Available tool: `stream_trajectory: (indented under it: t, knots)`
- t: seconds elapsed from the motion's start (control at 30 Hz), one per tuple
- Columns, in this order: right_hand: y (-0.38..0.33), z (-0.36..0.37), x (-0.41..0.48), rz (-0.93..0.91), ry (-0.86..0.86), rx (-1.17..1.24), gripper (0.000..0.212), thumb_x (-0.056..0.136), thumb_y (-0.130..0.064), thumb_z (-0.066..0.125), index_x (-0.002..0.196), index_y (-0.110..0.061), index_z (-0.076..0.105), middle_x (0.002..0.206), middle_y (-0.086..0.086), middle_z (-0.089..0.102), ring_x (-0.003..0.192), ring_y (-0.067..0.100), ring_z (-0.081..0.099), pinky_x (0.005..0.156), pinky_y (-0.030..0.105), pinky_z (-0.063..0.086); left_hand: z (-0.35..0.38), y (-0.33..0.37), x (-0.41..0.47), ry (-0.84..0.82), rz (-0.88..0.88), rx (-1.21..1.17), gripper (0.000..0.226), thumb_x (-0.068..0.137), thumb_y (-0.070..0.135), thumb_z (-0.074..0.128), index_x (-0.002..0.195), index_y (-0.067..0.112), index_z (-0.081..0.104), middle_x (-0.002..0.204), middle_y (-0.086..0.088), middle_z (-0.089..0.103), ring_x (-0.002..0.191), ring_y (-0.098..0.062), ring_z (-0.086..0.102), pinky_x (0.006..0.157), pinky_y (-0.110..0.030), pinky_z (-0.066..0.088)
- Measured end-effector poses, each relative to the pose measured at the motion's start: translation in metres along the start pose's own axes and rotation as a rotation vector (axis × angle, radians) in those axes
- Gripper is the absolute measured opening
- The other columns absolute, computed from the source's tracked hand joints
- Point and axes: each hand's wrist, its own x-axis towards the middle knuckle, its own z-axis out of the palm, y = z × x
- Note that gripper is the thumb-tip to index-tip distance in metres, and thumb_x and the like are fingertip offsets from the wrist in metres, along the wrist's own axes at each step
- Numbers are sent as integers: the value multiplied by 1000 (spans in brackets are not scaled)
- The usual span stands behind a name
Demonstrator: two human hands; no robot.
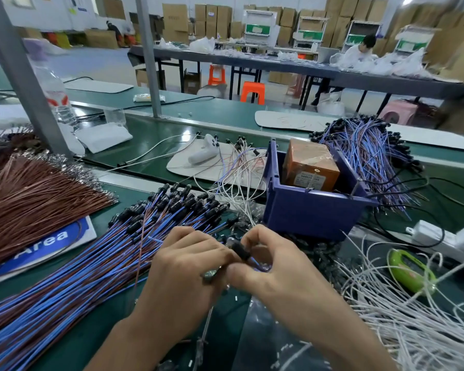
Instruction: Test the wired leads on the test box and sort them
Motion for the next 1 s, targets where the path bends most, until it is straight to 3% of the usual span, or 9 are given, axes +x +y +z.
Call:
stream_trajectory:
  t: [0.1, 0.2, 0.3, 0.37, 0.53, 0.7, 0.83, 0.93, 1.0]
  knots:
    - [5, -3, 0, 19, -18, -61, 24, 77, -35, 76, 97, -29, 64, 72, -10, 72, 57, 4, 51, 58, 24, 45, -4, 5, 2, 0, -156, -50, 21, 80, 49, 75, 82, 29, 81, 78, 22, 73, 76, 3, 61, 85, -29, 42]
    - [10, -11, 3, 39, 79, -50, 7, 83, -21, 75, 81, -28, 73, 63, -8, 69, 49, 2, 47, 52, 20, 41, -10, 3, 6, 52, -421, -142, 20, 63, 54, 87, 78, 42, 80, 76, 28, 72, 85, 1, 62, 83, -22, 45]
    - [11, -18, 3, 82, 169, 2, 18, 88, -17, 72, 70, -22, 72, 58, -6, 67, 45, 1, 45, 48, 16, 39, -18, -7, 10, 80, -654, -288, 23, 63, 34, 92, 77, 48, 80, 72, 21, 75, 75, -3, 70, 70, -15, 52]
    - [12, -20, 3, 127, 196, 41, 18, 89, -17, 71, 71, -20, 72, 59, -1, 69, 44, 2, 46, 47, 17, 39, -21, -14, 13, 161, -765, -381, 27, 65, 17, 94, 73, 39, 81, 67, 10, 76, 61, -3, 68, 61, -13, 51]
    - [13, -17, 3, 164, 57, -63, 19, 85, -20, 69, 67, -16, 69, 58, 0, 68, 46, 4, 49, 51, 25, 43, -18, -15, 18, 352, -964, -772, 25, 67, -3, 84, 67, 22, 82, 65, 0, 74, 58, -6, 66, 60, -14, 54]
    - [13, -17, 0, 93, -215, -64, 25, 81, -47, 72, 78, -23, 78, 58, -9, 61, 50, 3, 45, 55, 20, 37, -21, -14, 18, 127, -1007, -937, 18, 53, 17, 83, 70, 15, 82, 69, -4, 73, 63, -12, 65, 65, -18, 56]
    - [12, -15, 3, 17, -285, 112, 9, 83, -33, 79, 87, -25, 79, 62, -14, 64, 52, -4, 49, 54, 10, 35, -21, -4, 15, -129, -917, -875, 25, 51, 12, 93, 72, 8, 80, 70, -11, 74, 62, -14, 65, 61, -17, 52]
    - [14, -11, 3, -3, -255, 81, 22, 76, -44, 75, 86, -25, 80, 68, 3, 70, 53, 7, 42, 55, 24, 34, -15, 4, 15, -179, -868, -920, 19, 55, 11, 90, 72, 7, 81, 69, -12, 74, 63, -13, 69, 62, -18, 54]
    - [15, -9, 3, -7, -203, 76, 21, 75, -43, 74, 82, -24, 80, 66, 1, 70, 56, 11, 41, 57, 31, 34, -14, 7, 17, -154, -875, -935, 18, 55, 16, 86, 72, 10, 83, 69, -11, 76, 63, -11, 70, 62, -17, 54]
